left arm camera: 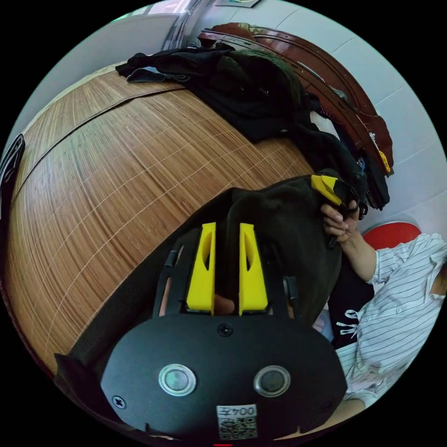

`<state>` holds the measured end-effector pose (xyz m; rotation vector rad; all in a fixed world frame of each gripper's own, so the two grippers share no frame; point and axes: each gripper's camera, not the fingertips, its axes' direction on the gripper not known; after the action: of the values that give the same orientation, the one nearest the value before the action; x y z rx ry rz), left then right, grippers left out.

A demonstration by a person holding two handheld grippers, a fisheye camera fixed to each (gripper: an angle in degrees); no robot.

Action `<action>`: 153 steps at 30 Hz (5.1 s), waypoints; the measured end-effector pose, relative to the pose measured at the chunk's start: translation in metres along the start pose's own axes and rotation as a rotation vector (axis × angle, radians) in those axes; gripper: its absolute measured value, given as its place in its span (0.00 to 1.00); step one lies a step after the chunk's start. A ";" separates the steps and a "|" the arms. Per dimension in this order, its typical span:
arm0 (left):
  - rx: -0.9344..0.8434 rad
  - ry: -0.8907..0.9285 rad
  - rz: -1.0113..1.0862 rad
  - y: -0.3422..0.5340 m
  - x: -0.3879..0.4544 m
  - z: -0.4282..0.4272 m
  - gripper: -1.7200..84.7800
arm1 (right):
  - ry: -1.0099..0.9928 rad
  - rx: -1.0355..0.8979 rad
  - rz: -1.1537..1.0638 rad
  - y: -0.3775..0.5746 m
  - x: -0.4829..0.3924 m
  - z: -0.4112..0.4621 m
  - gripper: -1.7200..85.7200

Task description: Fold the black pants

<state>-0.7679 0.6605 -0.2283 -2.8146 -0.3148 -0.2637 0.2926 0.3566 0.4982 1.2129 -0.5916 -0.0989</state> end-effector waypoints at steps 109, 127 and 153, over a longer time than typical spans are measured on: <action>0.132 -0.842 -0.167 0.384 0.199 0.268 0.02 | 0.408 -0.239 0.389 0.039 -0.162 -0.150 0.07; 0.248 -0.708 -0.259 0.452 0.175 0.213 0.03 | 0.505 -0.100 0.358 0.115 -0.152 -0.168 0.11; 0.126 -0.559 -0.293 0.426 0.142 0.160 0.03 | 0.820 -0.546 -0.282 0.143 -0.152 0.007 0.09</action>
<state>-0.5055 0.3399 -0.4633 -2.6569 -0.8320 0.4782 0.1268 0.4609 0.5710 0.6978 0.3178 0.0076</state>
